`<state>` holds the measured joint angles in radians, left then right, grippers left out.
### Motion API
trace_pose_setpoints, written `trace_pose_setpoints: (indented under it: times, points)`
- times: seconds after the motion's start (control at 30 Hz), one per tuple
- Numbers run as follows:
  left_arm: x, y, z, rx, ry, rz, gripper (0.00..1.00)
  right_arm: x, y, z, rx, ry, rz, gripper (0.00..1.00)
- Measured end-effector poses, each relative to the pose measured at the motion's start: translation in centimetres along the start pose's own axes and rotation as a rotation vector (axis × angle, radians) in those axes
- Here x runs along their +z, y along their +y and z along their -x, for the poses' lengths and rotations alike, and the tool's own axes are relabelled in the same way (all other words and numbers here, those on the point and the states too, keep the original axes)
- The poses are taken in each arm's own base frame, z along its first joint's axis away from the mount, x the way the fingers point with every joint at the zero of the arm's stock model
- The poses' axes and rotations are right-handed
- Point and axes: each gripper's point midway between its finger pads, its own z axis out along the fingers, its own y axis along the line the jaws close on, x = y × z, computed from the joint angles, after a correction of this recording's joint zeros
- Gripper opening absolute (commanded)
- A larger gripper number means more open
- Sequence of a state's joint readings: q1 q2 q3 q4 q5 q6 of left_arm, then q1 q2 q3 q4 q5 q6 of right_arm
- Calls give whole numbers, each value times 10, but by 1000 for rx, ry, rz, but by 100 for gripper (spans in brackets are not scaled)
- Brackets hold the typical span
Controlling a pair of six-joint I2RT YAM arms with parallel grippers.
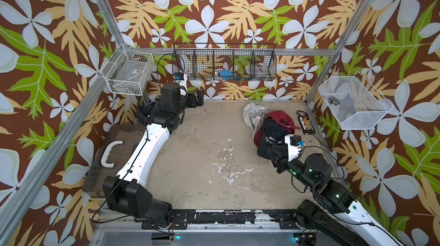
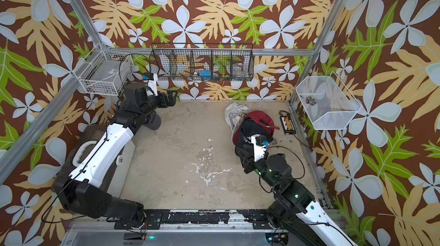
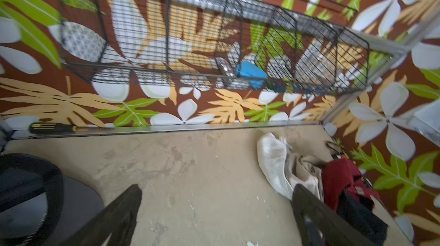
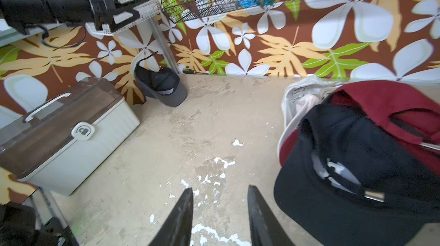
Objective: Open the adjustable buckle of the baseball cap
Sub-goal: Place the baseball cap at the corner of the board, then pick up the baseball cap.
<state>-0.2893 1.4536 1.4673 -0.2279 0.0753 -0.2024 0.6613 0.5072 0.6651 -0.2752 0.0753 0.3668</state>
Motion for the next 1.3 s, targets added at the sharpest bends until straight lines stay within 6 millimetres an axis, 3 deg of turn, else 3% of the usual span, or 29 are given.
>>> trace_pose_setpoints:
  times: [0.27, 0.43, 0.73, 0.97, 1.3]
  points:
    - [22, -109, -69, 135, 143, -195, 96, -30, -24, 27, 7, -80, -143, 41]
    - [34, -156, -111, 189, 220, -263, 93, -46, -33, 38, 10, -112, -200, 42]
    - [54, -230, -161, 268, 290, -369, 90, -64, -46, 42, 2, -127, -270, 47]
    - [75, -255, -184, 290, 319, -387, 88, -78, -52, 45, -15, -143, -298, 52]
    - [97, -262, -213, 308, 369, -377, 85, -79, -57, 41, -25, -135, -322, 53]
